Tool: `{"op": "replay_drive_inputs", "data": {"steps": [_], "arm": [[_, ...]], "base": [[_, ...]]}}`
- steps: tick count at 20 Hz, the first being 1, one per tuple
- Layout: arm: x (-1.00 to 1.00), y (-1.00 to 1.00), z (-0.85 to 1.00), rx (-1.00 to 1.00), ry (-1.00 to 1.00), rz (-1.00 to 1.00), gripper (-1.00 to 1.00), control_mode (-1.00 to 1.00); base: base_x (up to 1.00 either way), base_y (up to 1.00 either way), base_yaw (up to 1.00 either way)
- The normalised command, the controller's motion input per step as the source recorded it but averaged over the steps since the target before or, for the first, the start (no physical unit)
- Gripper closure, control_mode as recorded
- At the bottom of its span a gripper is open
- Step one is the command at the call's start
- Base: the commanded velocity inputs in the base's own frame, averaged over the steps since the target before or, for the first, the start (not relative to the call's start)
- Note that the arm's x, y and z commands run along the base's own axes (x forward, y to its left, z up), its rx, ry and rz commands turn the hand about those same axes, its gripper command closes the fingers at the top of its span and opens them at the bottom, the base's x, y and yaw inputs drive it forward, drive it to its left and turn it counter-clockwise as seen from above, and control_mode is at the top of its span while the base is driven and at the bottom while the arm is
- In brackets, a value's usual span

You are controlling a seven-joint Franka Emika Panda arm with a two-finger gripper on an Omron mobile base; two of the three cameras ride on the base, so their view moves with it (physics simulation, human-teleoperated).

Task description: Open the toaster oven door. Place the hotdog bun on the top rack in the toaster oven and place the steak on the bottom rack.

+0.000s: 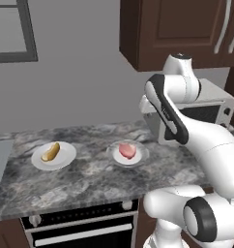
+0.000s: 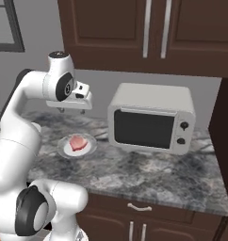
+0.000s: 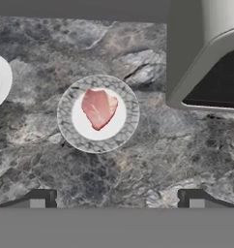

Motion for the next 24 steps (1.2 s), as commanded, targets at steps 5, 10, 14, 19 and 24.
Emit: {"op": "replay_drive_inputs", "data": {"steps": [5,10,14,19,24], "arm": [[0.0,0.0,0.0,0.0,0.0,0.0,-1.0,1.0],[0.0,0.0,0.0,0.0,0.0,0.0,-1.0,1.0],[0.0,0.0,0.0,0.0,0.0,0.0,-1.0,1.0],[0.0,0.0,0.0,0.0,0.0,0.0,-1.0,1.0],[0.0,0.0,0.0,0.0,0.0,0.0,-1.0,-1.0]], "base": [[0.08,0.41,-0.01],[0.09,0.19,-0.01],[0.01,0.03,0.0],[0.0,0.0,0.0],[0.0,0.0,0.0]]}}
